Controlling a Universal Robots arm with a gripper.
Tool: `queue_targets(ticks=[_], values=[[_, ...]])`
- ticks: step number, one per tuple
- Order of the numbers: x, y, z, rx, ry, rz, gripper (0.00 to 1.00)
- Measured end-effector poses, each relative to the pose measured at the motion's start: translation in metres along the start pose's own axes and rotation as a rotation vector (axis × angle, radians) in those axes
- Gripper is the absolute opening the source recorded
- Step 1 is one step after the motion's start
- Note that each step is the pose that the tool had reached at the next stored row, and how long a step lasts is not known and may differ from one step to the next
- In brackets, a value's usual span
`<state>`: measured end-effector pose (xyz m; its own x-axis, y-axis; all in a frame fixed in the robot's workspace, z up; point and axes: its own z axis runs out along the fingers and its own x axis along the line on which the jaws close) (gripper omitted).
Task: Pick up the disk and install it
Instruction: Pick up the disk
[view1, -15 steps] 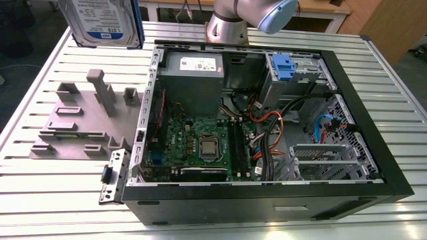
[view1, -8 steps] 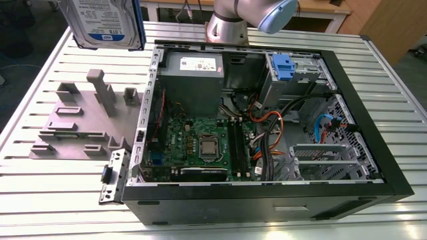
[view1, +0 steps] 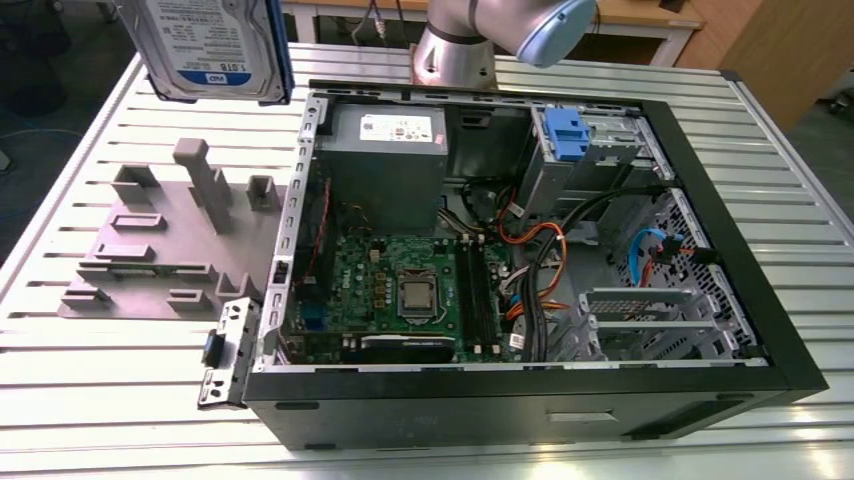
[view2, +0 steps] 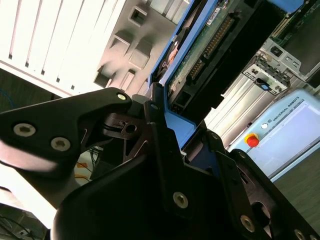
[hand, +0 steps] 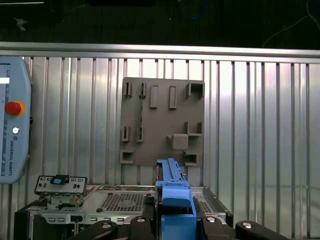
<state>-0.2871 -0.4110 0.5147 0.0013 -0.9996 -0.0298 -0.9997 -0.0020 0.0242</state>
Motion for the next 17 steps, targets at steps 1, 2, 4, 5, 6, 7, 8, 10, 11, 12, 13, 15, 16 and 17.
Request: queue_targets(ticks=[1,2,4,5,6,7,8,10,11,12,13,15,16,17], values=[[0.0003,-0.0004,0.0,0.0,0.0,0.0,0.36],[0.0006,-0.0009,0.0002,0.0001,-0.0001,0.0,0.36],[0.0012,-0.0018,0.0003,0.0,0.0,0.0,0.36],[0.0014,-0.0023,0.0005,0.0,-0.0001,0.0,0.36],[0.0018,-0.0028,0.0006,0.0001,-0.0001,0.0,0.36],[0.002,-0.0033,0.0006,0.0001,-0.0001,0.0,0.36],[0.0023,-0.0038,0.0007,0.0,0.0,0.0,0.36],[0.0028,-0.0051,0.0008,0.0,-0.0001,0.0,0.36],[0.0031,-0.0061,0.0008,0.0,0.0,0.0,0.36],[0.0033,-0.0075,0.0008,-0.0001,0.0,0.0,0.36],[0.0035,-0.0091,0.0008,-0.0001,0.0,0.0,0.36],[0.0037,-0.0133,0.0008,-0.0004,0.0,0.0,0.36],[0.0037,-0.0156,0.0008,-0.0006,0.0,0.0,0.36],[0.0038,-0.0182,0.0008,-0.0008,0.0,0.0,0.36]])
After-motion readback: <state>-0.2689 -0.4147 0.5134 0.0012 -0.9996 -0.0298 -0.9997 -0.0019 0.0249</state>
